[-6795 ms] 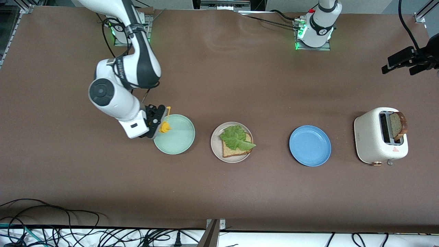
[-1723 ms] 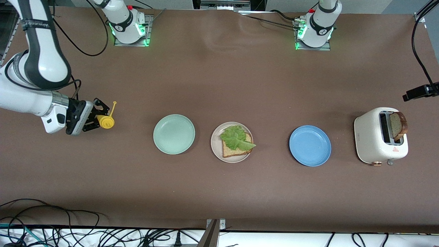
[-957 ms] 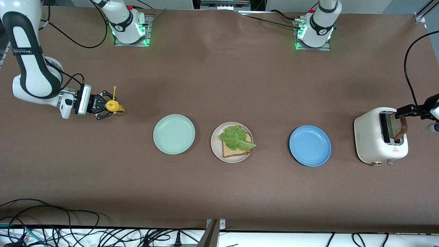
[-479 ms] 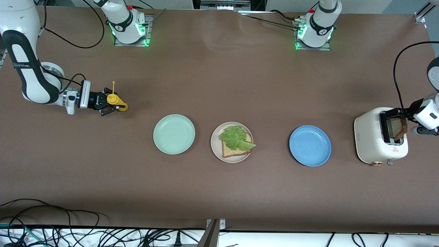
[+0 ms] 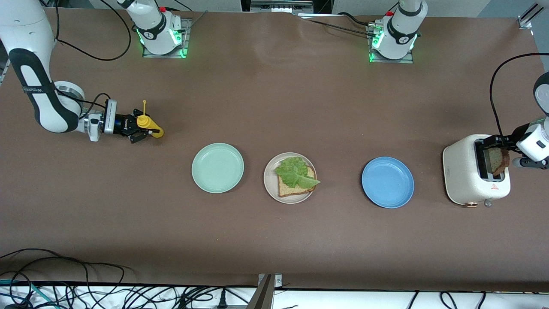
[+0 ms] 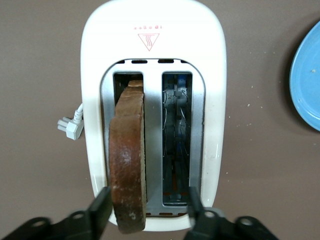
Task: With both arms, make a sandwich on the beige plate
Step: 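Return the mustard bottle with the right gripper to its spot, then open the right gripper while the left gripper grasps the toaster bread, then lift the toast out with the left gripper toward the beige plate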
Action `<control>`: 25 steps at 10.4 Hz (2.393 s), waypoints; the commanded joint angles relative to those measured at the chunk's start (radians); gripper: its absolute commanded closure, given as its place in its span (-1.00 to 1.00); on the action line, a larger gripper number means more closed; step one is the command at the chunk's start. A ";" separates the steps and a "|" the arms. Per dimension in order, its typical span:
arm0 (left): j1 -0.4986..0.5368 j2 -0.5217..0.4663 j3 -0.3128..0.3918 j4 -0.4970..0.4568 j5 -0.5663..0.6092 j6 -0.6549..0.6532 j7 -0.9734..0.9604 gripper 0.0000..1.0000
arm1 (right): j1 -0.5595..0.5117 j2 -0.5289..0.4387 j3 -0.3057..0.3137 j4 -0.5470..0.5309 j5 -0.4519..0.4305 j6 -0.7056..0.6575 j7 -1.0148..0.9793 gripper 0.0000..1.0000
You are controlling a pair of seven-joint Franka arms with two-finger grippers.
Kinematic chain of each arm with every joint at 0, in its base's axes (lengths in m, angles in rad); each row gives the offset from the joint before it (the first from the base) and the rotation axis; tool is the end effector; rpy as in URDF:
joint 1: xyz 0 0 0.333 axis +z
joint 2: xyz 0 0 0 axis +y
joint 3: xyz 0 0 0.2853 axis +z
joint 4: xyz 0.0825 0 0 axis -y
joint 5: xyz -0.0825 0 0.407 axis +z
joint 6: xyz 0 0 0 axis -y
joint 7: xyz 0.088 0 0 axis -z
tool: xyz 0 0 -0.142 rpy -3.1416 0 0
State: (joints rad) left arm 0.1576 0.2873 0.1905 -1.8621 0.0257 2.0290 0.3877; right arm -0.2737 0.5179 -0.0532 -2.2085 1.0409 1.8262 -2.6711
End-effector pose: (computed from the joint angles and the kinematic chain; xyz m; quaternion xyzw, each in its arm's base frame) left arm 0.5793 0.2106 0.2814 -0.9972 0.0283 0.0676 0.0149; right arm 0.4546 -0.0533 0.0644 -0.6047 -0.5996 -0.3393 0.3996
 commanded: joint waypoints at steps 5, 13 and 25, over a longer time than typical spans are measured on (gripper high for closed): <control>0.005 -0.048 0.010 0.009 0.028 -0.012 0.034 1.00 | -0.019 0.010 0.000 0.033 0.019 -0.031 0.026 -0.56; -0.070 -0.247 0.000 0.064 -0.060 -0.265 0.030 1.00 | -0.015 -0.056 0.010 0.224 -0.154 -0.076 0.463 -0.85; -0.421 0.096 -0.191 0.089 -0.998 -0.144 -0.248 1.00 | -0.012 -0.099 0.050 0.448 -0.359 -0.181 0.954 -0.85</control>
State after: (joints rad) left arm -0.2127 0.3165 -0.0090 -1.8278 -0.8825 1.8573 0.1585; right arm -0.2758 0.4329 -0.0280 -1.8426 0.7552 1.6958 -1.8579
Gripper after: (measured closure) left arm 0.916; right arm 0.070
